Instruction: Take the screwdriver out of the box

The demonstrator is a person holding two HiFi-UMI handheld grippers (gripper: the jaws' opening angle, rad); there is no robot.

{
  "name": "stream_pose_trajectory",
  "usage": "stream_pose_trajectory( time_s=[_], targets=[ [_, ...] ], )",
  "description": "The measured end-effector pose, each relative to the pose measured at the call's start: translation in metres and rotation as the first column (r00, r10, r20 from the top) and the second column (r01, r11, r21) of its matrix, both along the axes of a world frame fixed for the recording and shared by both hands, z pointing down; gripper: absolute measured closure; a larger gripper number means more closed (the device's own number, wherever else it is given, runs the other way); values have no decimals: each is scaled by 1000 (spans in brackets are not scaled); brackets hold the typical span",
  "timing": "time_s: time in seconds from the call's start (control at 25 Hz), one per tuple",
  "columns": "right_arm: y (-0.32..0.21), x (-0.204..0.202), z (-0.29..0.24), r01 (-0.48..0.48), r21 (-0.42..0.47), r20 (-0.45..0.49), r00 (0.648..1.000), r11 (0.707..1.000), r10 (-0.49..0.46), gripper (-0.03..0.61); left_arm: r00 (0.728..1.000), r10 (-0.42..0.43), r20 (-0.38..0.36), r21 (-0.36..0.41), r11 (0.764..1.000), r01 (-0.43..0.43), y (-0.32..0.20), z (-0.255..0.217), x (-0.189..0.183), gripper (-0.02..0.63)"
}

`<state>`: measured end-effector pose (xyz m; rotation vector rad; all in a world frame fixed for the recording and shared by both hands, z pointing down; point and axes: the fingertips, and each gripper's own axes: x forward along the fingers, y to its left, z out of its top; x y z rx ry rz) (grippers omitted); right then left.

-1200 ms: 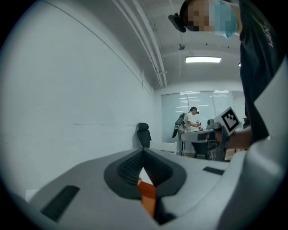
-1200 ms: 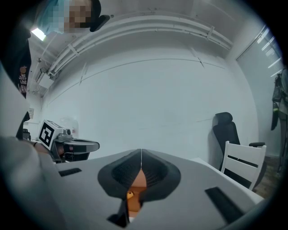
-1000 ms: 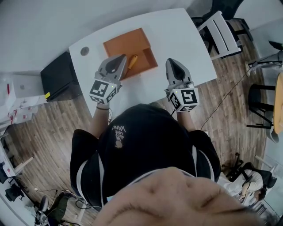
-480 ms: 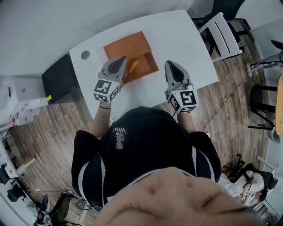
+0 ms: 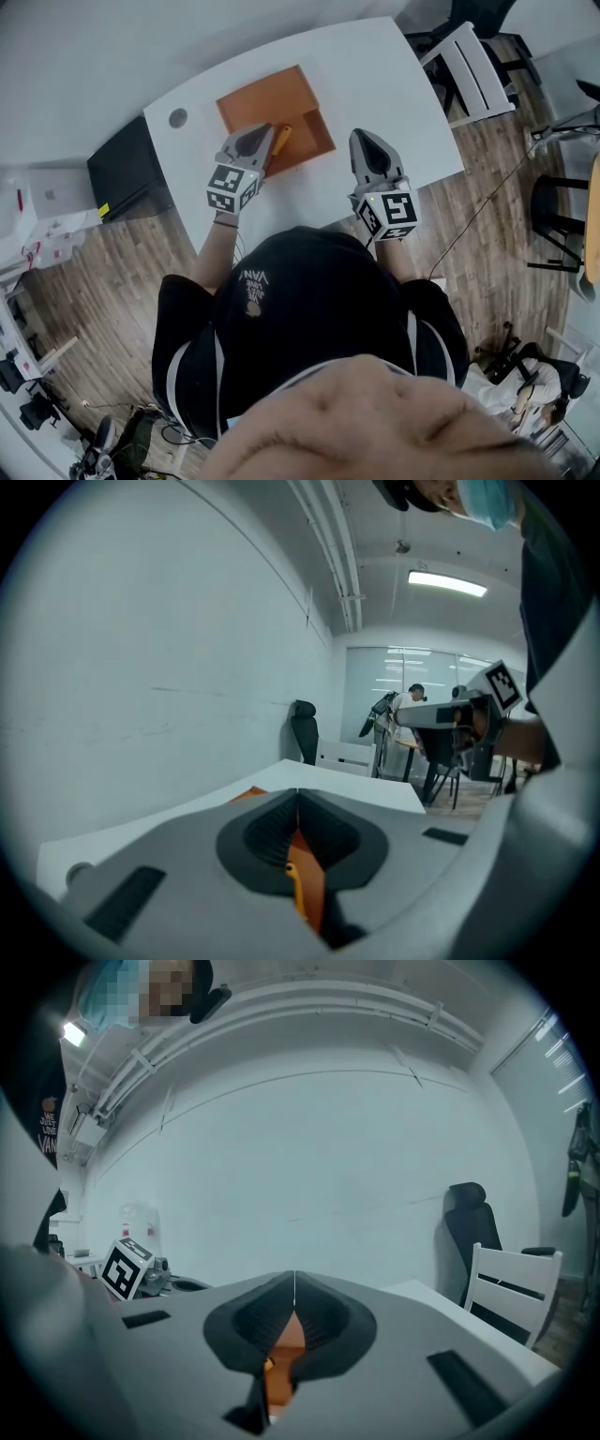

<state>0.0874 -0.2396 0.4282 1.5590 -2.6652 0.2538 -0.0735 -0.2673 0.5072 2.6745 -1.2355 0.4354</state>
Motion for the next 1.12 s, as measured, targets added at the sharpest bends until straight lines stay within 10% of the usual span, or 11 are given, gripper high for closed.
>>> stream_pose_trajectory(
  time_s=[1.12],
  targets=[
    [-1,8,11,-4,-27,8,1000,1000,4,566,992,13,123,-257,966,19,-9,87,5,597]
  ],
)
